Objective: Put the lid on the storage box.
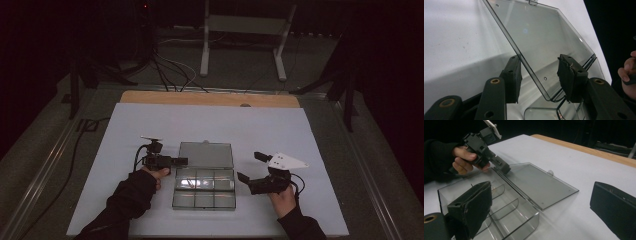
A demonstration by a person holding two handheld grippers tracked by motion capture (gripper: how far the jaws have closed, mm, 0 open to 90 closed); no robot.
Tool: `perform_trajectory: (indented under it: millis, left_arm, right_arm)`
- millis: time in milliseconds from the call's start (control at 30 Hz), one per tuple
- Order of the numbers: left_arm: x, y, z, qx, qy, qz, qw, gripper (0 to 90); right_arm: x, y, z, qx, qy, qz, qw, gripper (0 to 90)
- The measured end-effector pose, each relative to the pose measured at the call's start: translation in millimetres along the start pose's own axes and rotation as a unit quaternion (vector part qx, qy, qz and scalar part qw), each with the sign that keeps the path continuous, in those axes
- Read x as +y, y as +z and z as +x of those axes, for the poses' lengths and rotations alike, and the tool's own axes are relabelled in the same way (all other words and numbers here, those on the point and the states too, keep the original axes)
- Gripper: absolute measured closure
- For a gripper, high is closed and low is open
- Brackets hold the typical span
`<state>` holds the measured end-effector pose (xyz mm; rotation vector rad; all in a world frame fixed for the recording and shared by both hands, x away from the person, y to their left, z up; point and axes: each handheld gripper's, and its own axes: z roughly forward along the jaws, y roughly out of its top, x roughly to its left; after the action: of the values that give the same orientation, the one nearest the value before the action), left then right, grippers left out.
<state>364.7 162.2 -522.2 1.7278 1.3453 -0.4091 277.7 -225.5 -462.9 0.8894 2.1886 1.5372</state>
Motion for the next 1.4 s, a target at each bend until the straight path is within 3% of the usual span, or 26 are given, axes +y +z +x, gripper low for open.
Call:
perform_trajectory:
  millis: [333, 400, 733, 1067, 1233, 1300, 1367, 1400]
  left_arm:
    - [0.7, -4.2, -0.6, -0.008, 0.011, -0.011, 0.9999, 64.0]
    - [0.3, -5.3, -1.5, -0.006, 0.022, -0.015, 0.9996, 65.2]
    - [1.1, -10.2, -1.7, -0.015, 0.039, -0.027, 0.9988, 71.9]
    - [0.2, -14.3, -3.2, -0.020, 0.070, -0.040, 0.9965, 76.0]
    - [0.1, -17.7, -4.9, -0.024, 0.091, -0.047, 0.9944, 79.1]
    - [-0.9, -19.5, -5.3, -0.026, 0.112, -0.052, 0.9920, 79.6]
    - [-1.1, -19.8, -4.9, -0.028, 0.117, -0.054, 0.9912, 80.4]
    - [-2.7, -20.2, -4.9, -0.029, 0.137, -0.061, 0.9882, 80.4]
  right_arm:
    - [0.2, -0.2, -0.1, -0.001, 0.001, -0.001, 1.0000, 4.0]
    - [0.1, -0.3, -0.1, -0.001, 0.001, -0.001, 1.0000, 4.0]
    - [0.3, -1.2, -0.2, 0.000, 0.002, -0.002, 1.0000, 4.0]
    - [0.2, -1.2, -0.3, 0.000, 0.003, -0.001, 1.0000, 4.0]
    - [0.0, -1.1, -0.3, 0.001, 0.005, -0.002, 1.0000, 4.0]
    - [0.0, -1.0, -0.3, 0.001, 0.006, -0.002, 1.0000, 4.0]
    - [-0.1, -1.0, 0.0, 0.003, 0.007, -0.003, 1.0000, 4.0]
    - [-0.1, -0.8, 0.2, 0.003, 0.007, -0.003, 1.0000, 4.0]
